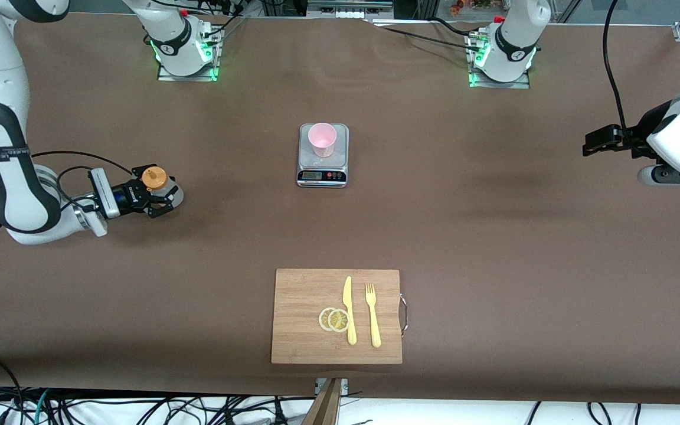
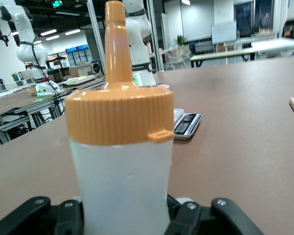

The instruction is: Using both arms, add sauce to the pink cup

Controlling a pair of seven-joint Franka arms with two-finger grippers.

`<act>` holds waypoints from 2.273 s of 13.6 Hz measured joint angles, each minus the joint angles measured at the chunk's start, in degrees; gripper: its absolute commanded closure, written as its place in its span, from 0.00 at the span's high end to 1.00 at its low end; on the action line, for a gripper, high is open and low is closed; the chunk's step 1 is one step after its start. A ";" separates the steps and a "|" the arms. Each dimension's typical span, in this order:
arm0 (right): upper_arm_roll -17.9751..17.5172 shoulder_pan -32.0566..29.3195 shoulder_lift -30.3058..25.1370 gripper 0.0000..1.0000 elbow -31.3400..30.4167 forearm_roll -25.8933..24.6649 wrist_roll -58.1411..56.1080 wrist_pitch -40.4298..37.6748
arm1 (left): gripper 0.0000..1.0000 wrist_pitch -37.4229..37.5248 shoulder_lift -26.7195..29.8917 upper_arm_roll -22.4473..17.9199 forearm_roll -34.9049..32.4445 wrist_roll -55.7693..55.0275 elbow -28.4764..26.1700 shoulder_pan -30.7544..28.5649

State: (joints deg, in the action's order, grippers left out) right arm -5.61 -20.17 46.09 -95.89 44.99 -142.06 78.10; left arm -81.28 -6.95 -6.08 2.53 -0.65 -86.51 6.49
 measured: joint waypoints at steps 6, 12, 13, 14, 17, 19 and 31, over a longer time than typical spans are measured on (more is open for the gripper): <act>3.44 -0.56 3.96 0.27 -1.16 0.17 -7.97 -2.30 | 1.00 0.00 -0.02 0.00 0.00 0.00 0.01 0.00; 4.07 -0.87 5.07 1.00 -0.84 -0.33 -8.08 -3.27 | 1.00 0.00 -0.03 0.00 0.00 0.00 0.02 0.00; 4.29 -0.84 5.01 1.00 -0.43 -1.10 -7.78 -3.38 | 1.00 0.00 -0.03 0.00 0.00 0.00 0.03 -0.01; 4.70 -0.85 4.91 1.00 0.00 -1.72 -7.24 -3.46 | 1.00 0.00 -0.03 -0.01 0.00 0.00 0.03 -0.05; 6.30 -0.82 4.20 1.00 1.21 -3.84 -4.78 -4.67 | 1.00 0.00 -0.04 -0.03 0.00 0.00 0.03 -0.08; 8.20 -0.86 3.68 1.00 2.06 -5.49 -3.53 -5.33 | 1.00 0.00 -0.04 -0.03 0.00 0.00 0.04 -0.08; 9.55 6.46 -19.51 1.00 4.40 -25.64 37.39 1.49 | 1.00 0.00 -0.07 0.01 0.00 0.00 0.15 -0.03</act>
State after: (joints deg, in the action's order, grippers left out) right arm 3.94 -13.71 26.58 -91.49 19.35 -104.67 79.59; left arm -81.28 -7.01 -6.06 2.52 -0.65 -86.36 6.46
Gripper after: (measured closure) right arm 0.000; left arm 0.000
